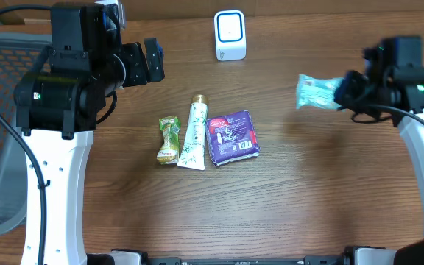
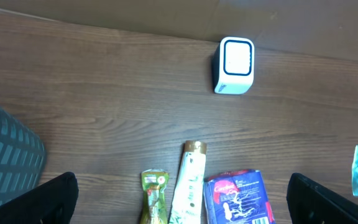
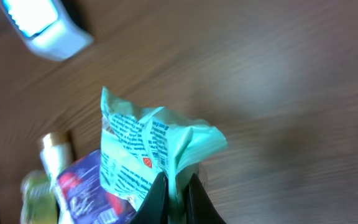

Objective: Scan the item barcode

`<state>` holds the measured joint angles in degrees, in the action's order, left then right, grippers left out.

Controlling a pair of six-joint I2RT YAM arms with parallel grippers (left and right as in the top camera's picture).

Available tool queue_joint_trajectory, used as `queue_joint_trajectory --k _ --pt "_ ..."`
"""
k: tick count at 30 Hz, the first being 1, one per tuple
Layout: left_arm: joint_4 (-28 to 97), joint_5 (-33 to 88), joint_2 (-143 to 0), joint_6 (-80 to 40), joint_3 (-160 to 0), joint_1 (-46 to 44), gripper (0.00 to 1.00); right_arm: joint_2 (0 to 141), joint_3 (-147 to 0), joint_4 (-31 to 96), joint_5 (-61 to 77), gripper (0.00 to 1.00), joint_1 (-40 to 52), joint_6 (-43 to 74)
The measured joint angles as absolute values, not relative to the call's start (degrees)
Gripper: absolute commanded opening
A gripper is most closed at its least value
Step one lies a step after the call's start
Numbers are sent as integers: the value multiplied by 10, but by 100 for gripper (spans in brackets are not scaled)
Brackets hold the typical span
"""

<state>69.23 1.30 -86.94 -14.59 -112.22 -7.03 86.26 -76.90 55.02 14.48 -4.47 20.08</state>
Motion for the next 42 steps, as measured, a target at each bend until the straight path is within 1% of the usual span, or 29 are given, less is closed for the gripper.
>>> queue_joint_trajectory --k 4,7,8,9,10,11,12,13,14,15,18,22,25,26,29,30,32,33,35,37,39,42 --pt "692 13 -869 -146 -1122 -70 99 865 -651 463 161 4 -119 244" --pt "692 13 -869 -146 -1122 -70 100 865 -574 397 154 4 -150 281" --pt "693 13 -869 -146 -1122 -70 100 865 -556 386 147 10 -157 289" --pt "692 13 -869 -146 -1122 -70 100 865 -536 371 138 25 -166 296" --pt "692 13 -869 -146 -1122 -70 99 865 -524 368 129 55 -172 302" --pt "692 13 -869 -146 -1122 -70 100 865 -517 369 123 79 -176 305" --pt "692 13 -869 -146 -1122 -70 99 865 -516 370 117 89 -177 306" --pt "692 13 -869 -146 -1122 -70 99 865 -514 369 112 96 -177 308" --pt "692 13 -869 -146 -1122 -70 100 865 -514 369 110 100 -177 309" --pt "692 13 -869 -146 -1122 -70 100 865 -514 369 110 100 -177 308" --pt "692 13 -869 -146 -1122 -70 100 865 -522 394 128 90 -176 286" --pt "692 13 -869 -146 -1122 -70 99 866 -581 424 173 89 -153 237" --pt "692 13 -869 -146 -1122 -70 100 865 -632 430 196 89 -94 213" --pt "692 13 -869 -146 -1122 -70 100 865 -643 421 207 87 -48 209" --pt "692 13 -869 -146 -1122 -70 100 865 -644 403 218 77 35 224" --pt "692 13 -869 -146 -1122 -70 100 865 -644 388 221 73 65 236" --pt "692 13 -869 -146 -1122 -70 100 865 -644 364 225 56 130 266" --pt "692 13 -869 -146 -1122 -70 100 866 -644 342 223 52 171 294" --pt "692 13 -869 -146 -1122 -70 100 873 -643 308 207 36 216 329" --pt "692 13 -869 -146 -1122 -70 99 896 -644 266 186 16 278 366" --pt "692 13 -869 -146 -1122 -70 100 925 -643 234 169 6 327 401" --pt "692 13 -869 -146 -1122 -70 100 970 -643 161 145 4 375 426"
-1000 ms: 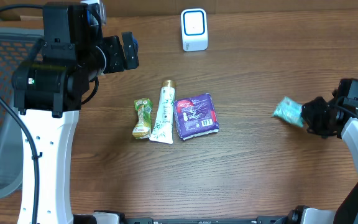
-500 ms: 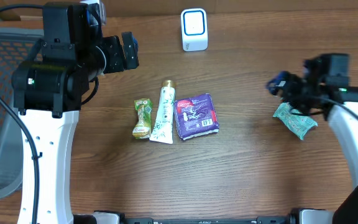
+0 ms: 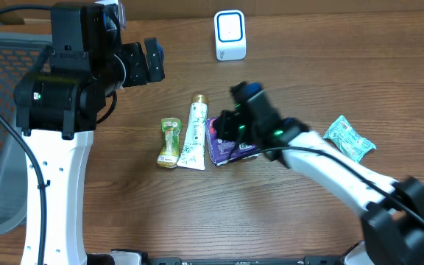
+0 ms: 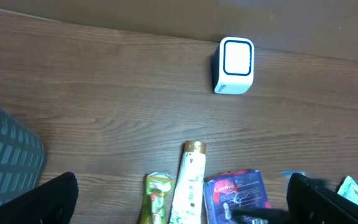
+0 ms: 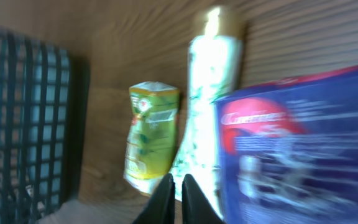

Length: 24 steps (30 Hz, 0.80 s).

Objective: Scan the item barcode

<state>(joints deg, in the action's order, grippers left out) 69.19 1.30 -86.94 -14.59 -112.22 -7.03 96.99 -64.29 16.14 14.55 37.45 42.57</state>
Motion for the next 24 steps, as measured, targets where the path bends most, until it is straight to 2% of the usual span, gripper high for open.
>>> queue_joint_trajectory --k 6,19,24 --pt "692 13 -869 -146 -1122 -70 100 1037 -643 134 132 4 437 451" --pt "692 13 -869 -146 -1122 -70 100 1042 -643 232 125 4 439 474" --pt "692 13 -869 -146 -1122 -70 100 1042 -643 267 83 4 439 515"
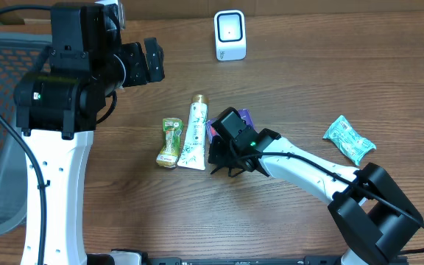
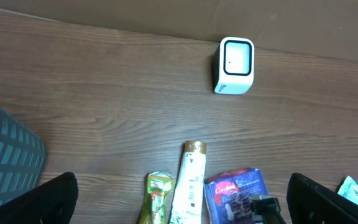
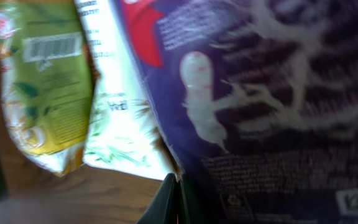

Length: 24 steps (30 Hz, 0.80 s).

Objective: Scan the item barcode

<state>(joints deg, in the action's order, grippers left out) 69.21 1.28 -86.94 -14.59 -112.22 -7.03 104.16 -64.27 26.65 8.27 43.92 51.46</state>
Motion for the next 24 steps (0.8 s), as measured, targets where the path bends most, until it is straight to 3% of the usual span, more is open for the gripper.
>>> queue_joint_trajectory --k 11,15,19,20,21,23,24 --pt "692 13 -869 -146 -1122 -70 100 1041 -643 346 55 4 390 575" --pt "692 13 -869 -146 -1122 -70 100 1029 -643 392 55 4 333 564" --pt "692 13 -869 -146 -1122 -70 99 991 -643 361 36 4 254 526" --pt "692 13 -869 -146 -1122 -70 100 988 -643 335 34 7 234 513" --pt "692 13 -869 -146 -1122 -70 100 988 -643 316 34 16 220 504" --pt "692 13 -869 -146 -1122 -70 100 987 -643 271 57 44 173 471" --pt "692 13 -869 -146 -1122 -70 100 987 -643 256 81 52 161 455"
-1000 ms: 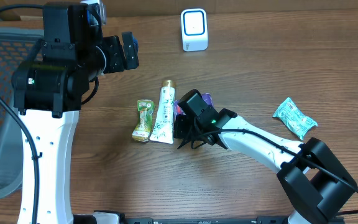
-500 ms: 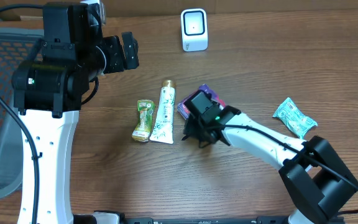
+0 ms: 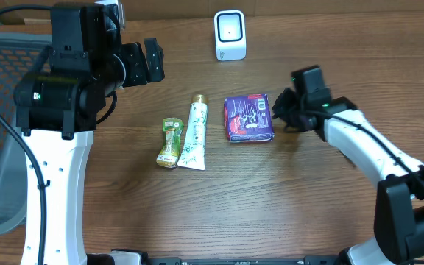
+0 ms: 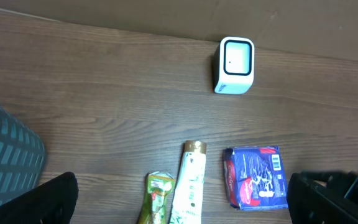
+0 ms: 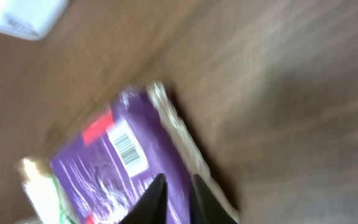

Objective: Scan the item barcode

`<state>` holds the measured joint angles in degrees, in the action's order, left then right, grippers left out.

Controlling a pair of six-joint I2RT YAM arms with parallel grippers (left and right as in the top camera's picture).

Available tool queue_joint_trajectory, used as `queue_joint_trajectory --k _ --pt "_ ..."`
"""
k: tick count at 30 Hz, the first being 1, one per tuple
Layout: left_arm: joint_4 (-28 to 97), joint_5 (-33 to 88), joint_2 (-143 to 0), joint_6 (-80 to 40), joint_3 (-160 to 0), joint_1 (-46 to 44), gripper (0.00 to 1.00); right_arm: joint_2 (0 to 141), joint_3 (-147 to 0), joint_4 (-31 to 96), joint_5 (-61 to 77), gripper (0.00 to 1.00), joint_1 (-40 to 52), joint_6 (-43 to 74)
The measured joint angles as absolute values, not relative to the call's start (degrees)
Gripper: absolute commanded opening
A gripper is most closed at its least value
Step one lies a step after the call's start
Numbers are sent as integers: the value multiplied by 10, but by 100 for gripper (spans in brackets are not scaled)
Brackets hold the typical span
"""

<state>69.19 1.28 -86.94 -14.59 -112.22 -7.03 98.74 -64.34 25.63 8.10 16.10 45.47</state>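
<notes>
A purple packet (image 3: 249, 118) with a white barcode label (image 5: 129, 146) hangs just right of the toothpaste tube (image 3: 193, 132). My right gripper (image 3: 280, 110) is shut on its right edge. In the right wrist view the two fingers (image 5: 155, 194) pinch the packet (image 5: 110, 162), and a shadow lies beside it. The white scanner (image 3: 230, 34) stands at the back, also in the left wrist view (image 4: 235, 65). My left gripper (image 3: 149, 62) hovers open at the back left, its fingers (image 4: 48, 199) wide apart and holding nothing.
A green pouch (image 3: 168, 141) lies left of the toothpaste tube. A dark mesh basket stands off the table's left side. My right arm (image 3: 366, 151) crosses the right half of the table.
My right gripper was low at the purple packet's front left. Now it grips the packet's right edge, and the packet sits further right and back, turned. The teal packet no longer shows.
My right gripper first held a teal packet in the air at the right. Then that packet lay on the table at the right and the gripper was over the purple packet. Then it was pressed close against it, and now it holds it. The left arm stayed still.
</notes>
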Motion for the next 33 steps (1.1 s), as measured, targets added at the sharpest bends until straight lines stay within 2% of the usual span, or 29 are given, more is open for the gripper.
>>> queue_joint_trajectory --k 1,2,4,6,8,9,12,17,24,30,33 --pt "692 13 -869 -146 -1122 -70 100 987 -643 233 122 59 151 442" --pt "692 13 -869 -146 -1122 -70 100 987 -643 210 164 60 147 429" --pt "692 13 -869 -146 -1122 -70 99 987 -643 183 231 60 151 409" --pt "692 13 -869 -146 -1122 -70 100 987 -643 176 264 54 168 401" --pt "692 13 -869 -146 -1122 -70 100 987 -643 176 276 39 206 396" --pt "692 13 -869 -146 -1122 -70 100 987 -643 176 270 25 233 397" --pt "692 13 -869 -146 -1122 -70 100 990 -643 184 236 6 295 421" --pt "692 13 -869 -146 -1122 -70 100 1030 -643 176 164 4 350 463" --pt "692 13 -869 -146 -1122 -70 100 1063 -643 200 101 4 355 489" --pt "692 13 -869 -146 -1122 -70 100 1061 -649 302 92 4 320 493" --pt "692 13 -869 -146 -1122 -70 100 1043 -649 338 79 4 261 470"
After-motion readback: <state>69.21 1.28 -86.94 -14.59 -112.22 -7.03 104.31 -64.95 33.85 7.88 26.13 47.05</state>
